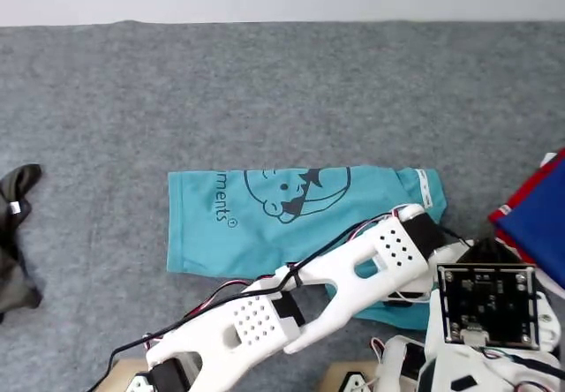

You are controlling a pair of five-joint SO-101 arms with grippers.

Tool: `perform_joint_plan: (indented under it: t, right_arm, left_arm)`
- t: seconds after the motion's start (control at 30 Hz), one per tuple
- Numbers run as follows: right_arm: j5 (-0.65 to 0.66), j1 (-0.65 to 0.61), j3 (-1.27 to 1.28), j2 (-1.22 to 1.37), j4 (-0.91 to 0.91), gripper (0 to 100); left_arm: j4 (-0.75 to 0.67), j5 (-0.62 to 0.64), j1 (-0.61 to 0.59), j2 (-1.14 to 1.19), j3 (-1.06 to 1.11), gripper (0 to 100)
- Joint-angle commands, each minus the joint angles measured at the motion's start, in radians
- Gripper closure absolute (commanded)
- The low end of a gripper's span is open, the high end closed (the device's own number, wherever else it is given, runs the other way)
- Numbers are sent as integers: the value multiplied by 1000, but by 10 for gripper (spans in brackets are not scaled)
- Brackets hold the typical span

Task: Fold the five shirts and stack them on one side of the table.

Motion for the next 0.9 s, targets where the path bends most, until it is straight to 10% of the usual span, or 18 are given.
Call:
perform_joint_plan:
  t: [0.0, 0.87]
  right_arm:
    - [-6, 8, 2, 1, 33, 987]
    - [-6, 10, 0, -1, 36, 987]
  left_arm:
    - [29, -3, -8, -3, -36, 866]
    - [31, 0, -25, -101, -31, 994]
